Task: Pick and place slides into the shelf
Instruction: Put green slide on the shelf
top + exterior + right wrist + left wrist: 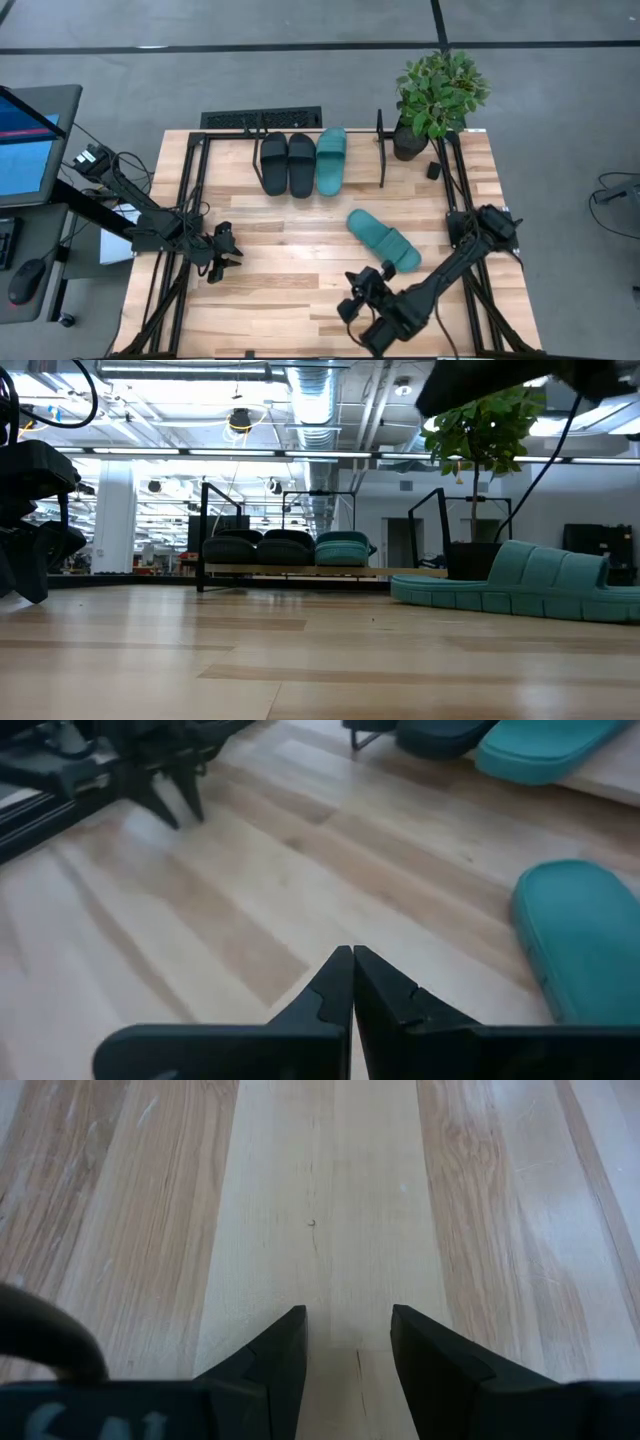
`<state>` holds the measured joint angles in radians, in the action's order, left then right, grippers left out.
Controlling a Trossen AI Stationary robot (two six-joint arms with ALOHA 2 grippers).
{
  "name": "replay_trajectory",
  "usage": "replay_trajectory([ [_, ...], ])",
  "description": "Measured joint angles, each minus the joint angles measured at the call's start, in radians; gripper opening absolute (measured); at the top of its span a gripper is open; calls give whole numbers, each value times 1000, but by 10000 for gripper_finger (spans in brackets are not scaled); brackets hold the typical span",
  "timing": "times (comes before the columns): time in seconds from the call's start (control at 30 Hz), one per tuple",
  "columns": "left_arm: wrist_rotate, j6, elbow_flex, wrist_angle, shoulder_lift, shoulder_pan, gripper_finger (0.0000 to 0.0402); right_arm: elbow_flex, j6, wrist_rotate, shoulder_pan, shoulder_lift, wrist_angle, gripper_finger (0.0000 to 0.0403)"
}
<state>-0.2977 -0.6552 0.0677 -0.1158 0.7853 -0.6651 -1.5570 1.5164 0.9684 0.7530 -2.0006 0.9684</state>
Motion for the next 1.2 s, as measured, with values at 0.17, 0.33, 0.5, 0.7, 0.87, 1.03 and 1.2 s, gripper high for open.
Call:
replay_trajectory([
  [0.17,0,0,0,0,0,0,135,29,-14,-3,-49,0,-5,3],
  [0.33,0,0,0,0,0,0,135,50,9,-2,-98,0,-28,3],
  [0.5,0,0,0,0,0,0,135,54,-6,-6,-148,0,-93,3],
  [0.7,0,0,0,0,0,0,135,55,-85,-65,-173,0,-209,3],
  [0.87,0,0,0,0,0,0,135,55,-186,-144,-180,0,-244,3],
  [1.03,0,0,0,0,0,0,135,55,-208,-186,-199,0,-244,3],
  [1.2,0,0,0,0,0,0,135,55,-184,-192,-227,0,-244,3],
])
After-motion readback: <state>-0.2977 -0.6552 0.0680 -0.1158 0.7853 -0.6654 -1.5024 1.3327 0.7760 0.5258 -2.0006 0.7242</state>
